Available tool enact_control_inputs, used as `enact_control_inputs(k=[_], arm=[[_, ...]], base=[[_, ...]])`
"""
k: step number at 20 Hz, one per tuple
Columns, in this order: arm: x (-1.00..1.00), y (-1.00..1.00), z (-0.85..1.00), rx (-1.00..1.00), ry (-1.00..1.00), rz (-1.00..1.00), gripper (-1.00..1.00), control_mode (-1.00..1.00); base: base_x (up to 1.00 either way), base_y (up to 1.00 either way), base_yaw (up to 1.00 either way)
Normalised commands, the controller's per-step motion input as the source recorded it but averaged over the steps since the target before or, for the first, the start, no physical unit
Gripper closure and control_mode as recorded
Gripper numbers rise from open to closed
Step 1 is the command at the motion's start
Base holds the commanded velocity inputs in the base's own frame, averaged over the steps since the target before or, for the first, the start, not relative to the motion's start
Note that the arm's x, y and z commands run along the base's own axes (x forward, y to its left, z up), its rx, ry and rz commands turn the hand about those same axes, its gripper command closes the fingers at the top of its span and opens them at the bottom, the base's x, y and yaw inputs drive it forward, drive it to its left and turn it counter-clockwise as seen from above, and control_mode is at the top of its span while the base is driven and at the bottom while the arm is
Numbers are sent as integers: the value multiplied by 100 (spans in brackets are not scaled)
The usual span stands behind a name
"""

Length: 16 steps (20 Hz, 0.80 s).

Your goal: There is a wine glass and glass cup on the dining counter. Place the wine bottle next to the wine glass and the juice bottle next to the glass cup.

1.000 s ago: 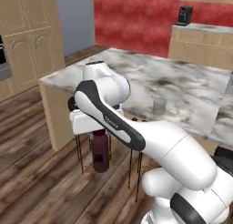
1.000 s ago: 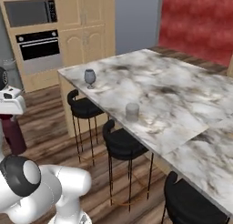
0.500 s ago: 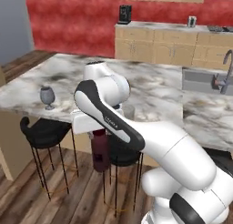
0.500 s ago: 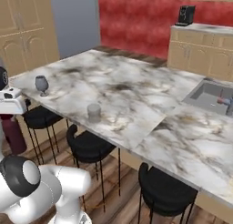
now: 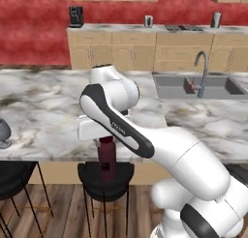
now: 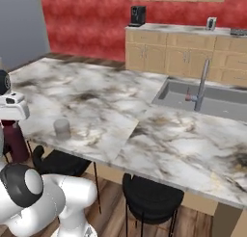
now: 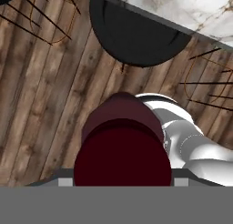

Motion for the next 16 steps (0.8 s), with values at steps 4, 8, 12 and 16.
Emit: enact_control_inputs(k=[4, 8, 12, 16], arm=[[0, 0, 0, 0, 0, 0, 100, 100], [0, 0, 0, 0, 0, 0, 100, 100], [0, 0, 0, 0, 0, 0, 100, 100], [0, 0, 0, 0, 0, 0, 100, 100]], base=[[57, 21, -41], [48, 36, -30], [40, 18, -19], [24, 3, -6]])
